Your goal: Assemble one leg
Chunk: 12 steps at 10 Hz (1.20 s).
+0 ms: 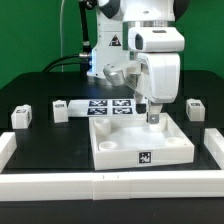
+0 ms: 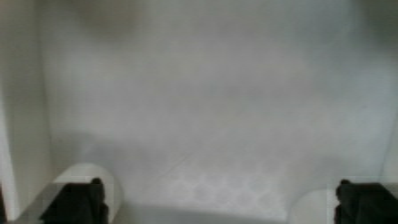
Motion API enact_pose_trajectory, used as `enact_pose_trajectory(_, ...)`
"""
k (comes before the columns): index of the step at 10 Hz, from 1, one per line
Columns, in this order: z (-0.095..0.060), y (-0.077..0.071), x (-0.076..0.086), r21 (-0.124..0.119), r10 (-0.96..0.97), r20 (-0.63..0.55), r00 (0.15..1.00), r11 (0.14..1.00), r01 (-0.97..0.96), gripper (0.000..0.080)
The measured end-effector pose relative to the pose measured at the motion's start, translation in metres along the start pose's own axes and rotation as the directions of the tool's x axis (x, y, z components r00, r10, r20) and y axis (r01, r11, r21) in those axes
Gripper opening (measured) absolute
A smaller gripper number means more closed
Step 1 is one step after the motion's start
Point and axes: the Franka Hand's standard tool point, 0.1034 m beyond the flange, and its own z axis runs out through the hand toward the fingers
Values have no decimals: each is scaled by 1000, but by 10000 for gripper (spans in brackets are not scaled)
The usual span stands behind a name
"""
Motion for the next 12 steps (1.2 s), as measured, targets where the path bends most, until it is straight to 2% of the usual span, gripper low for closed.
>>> enact_pose_trajectory(1,2,-10,2,1,-4,-6,1000,1000,4,650)
enact_pose_trajectory(2,3,-24,0,13,3,-9,1000,1000,-3,650)
enact_pose_trajectory(5,9,-53,-4,48,24,-17,1000,999,-23,650)
enact_pose_trajectory(7,27,-69,-4,91,36,-27,999,995,-34,650)
enact_pose_trajectory(9,32,-73,-3,103,38,-30,999,994,-34,650)
enact_pose_trajectory(12,32,-71,-2,101,46,-30,998,994,-43,640)
